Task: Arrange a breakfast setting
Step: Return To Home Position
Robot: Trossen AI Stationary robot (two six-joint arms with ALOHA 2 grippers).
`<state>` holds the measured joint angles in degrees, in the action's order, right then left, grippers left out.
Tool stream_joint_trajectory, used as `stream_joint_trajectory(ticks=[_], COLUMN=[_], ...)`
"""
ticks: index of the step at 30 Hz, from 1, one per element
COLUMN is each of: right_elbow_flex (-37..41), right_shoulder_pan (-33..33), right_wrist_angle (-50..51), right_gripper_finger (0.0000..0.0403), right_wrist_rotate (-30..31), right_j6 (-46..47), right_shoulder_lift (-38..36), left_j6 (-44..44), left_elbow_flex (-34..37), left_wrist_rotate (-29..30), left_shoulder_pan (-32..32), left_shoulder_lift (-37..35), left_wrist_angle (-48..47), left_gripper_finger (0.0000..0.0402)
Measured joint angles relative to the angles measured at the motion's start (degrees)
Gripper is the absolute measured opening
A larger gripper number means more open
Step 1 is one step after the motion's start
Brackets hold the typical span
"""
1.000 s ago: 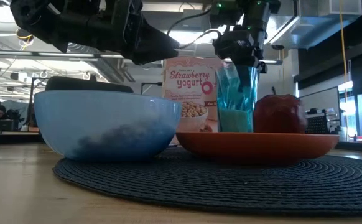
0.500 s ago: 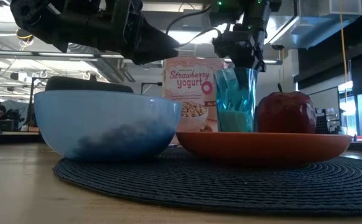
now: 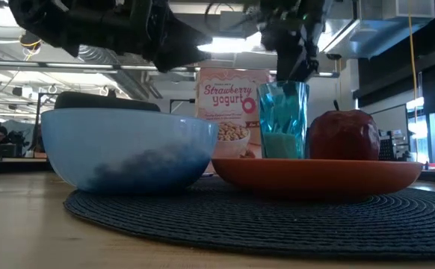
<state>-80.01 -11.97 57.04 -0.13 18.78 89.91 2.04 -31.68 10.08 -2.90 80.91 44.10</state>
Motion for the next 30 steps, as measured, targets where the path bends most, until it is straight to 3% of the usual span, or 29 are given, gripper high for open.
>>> stream_joint_trajectory(ticks=[8,13,17,19,22,28,30], right_elbow_flex=[3.72,18.58,32.77,37.58,41.21,44.31,45.08], right_shoulder_pan=[5.37,11.73,15.94,16.29,15.15,14.95,14.95], right_wrist_angle=[-6.08,-27.91,-50.08,-56.17,-57.58,-57.69,-57.67], right_gripper_finger=[0.027,0.0268,0.0268,0.026,0.0216,0.0036,0.0014], right_wrist_rotate=[17.67,15.62,13.82,12.48,8.9,6.62,3.55], right_j6=[-2.95,-5.85,-10.49,-11.69,-13.17,-18.96,-22.77], right_shoulder_lift=[-14.02,-25.24,-32.53,-35.17,-37.91,-41.76,-43.53], left_j6=[-0.04,1.49,4.11,4.11,4.04,4.16,4.33], left_elbow_flex=[0.02,3.97,8.51,10.11,11.42,11.61,11.6], left_wrist_rotate=[2.87,3.31,9.16,10.61,10.12,9.02,7.54], left_shoulder_pan=[-0.87,-4.32,-6.12,-5.97,-5.18,-2.94,-2.38], left_shoulder_lift=[-10.65,-17.23,-23.14,-26.11,-30.64,-37.55,-39.05], left_wrist_angle=[-7.98,0.3,2.66,1.59,-1.44,-11.2,-12.76], left_gripper_finger=[0.0263,0.0263,0.0256,0.0238,0.0192,0.0075,0.0038])
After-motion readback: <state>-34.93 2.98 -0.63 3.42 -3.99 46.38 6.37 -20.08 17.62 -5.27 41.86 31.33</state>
